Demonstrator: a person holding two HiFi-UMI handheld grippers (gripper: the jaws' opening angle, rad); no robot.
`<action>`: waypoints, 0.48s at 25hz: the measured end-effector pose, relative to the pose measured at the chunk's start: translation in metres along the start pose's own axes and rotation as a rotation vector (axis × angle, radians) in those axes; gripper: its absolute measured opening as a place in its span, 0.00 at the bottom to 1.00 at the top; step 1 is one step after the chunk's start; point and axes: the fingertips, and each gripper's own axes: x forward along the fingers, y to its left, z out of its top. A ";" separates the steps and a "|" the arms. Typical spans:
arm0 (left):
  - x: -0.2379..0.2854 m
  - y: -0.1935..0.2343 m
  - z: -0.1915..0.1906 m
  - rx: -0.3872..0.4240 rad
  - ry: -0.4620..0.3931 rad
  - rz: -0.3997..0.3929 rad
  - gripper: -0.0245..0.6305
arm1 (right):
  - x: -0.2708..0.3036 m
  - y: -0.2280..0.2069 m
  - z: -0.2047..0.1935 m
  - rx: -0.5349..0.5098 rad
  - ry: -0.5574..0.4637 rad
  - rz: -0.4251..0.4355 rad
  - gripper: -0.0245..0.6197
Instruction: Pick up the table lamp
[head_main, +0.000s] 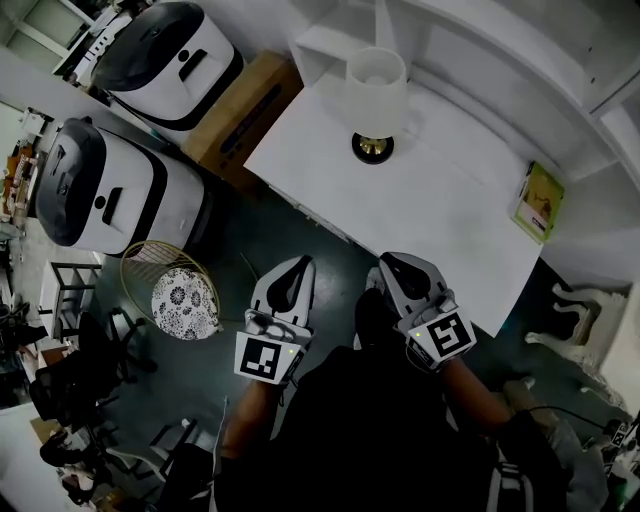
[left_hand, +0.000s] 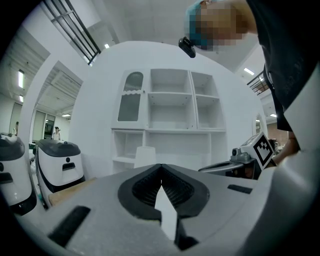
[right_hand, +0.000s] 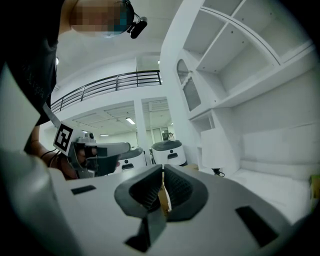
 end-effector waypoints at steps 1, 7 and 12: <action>0.007 0.002 0.001 0.001 0.001 -0.004 0.06 | 0.004 -0.006 0.001 0.002 0.002 -0.002 0.09; 0.049 0.012 0.003 0.009 0.019 -0.027 0.06 | 0.027 -0.042 0.012 0.004 -0.012 -0.022 0.09; 0.083 0.024 0.003 0.004 0.025 -0.039 0.06 | 0.045 -0.068 0.014 0.003 -0.007 -0.023 0.09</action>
